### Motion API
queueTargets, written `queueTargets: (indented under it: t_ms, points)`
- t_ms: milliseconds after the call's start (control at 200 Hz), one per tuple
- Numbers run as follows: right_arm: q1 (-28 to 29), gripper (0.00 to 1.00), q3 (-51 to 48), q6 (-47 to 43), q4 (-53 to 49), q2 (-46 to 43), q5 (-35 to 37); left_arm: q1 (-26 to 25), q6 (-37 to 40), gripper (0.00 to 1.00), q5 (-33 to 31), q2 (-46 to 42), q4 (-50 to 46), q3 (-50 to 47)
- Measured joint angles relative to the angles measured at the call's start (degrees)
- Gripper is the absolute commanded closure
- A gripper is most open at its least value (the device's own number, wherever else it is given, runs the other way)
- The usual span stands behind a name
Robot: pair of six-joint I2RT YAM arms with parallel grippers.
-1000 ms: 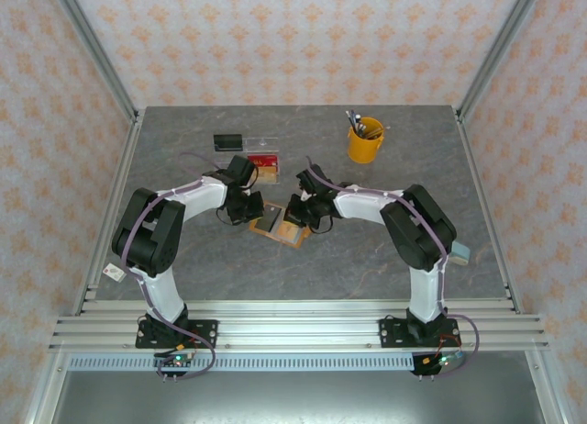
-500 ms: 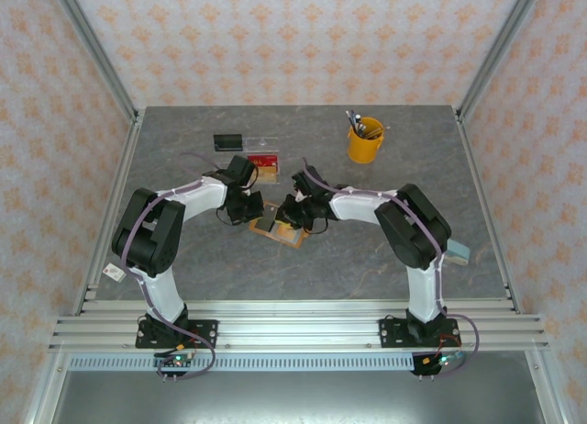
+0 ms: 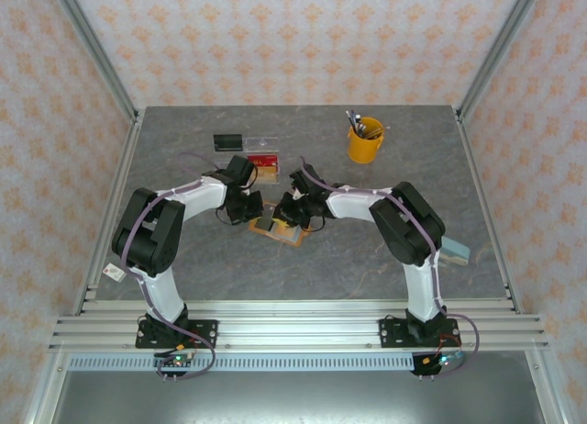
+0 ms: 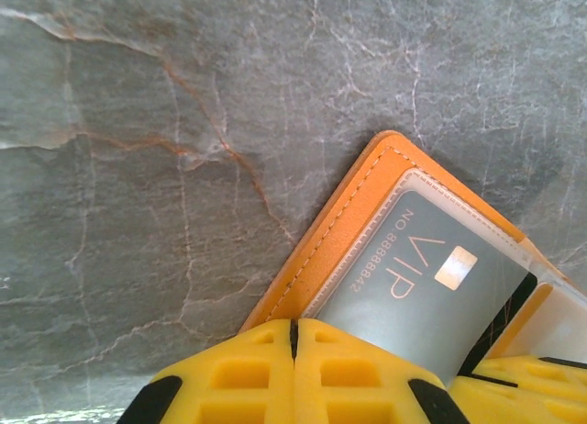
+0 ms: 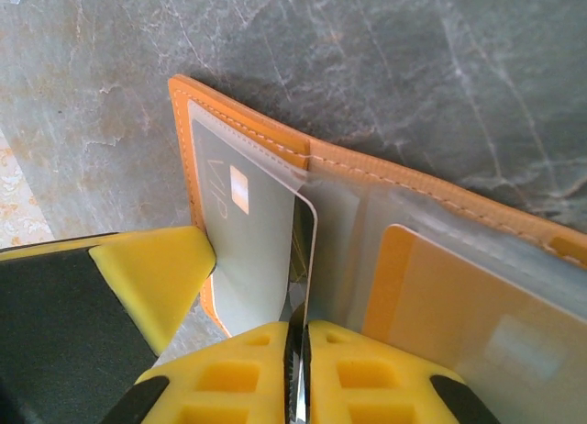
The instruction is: Take the credit cards out of the card holder
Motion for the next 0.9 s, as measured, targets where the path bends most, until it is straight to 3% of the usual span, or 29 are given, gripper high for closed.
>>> queueTargets:
  t_ms: [400,671,901]
  points:
    - [-0.04,0.87,-0.74,2.03,3.37,0.44,-0.48,0.11,0.0,0.94,-0.46,0.0,0.09,0.0]
    - [-0.04,0.97,-3.61,5.77,10.19,0.42,0.13,0.57,-0.17,0.95,-0.72,-0.42,1.09,-0.72]
    - [-0.04,0.97,-4.48,6.43,12.35,0.42,0.31,0.72,-0.17,0.94,-0.72,-0.42,1.25,-0.76]
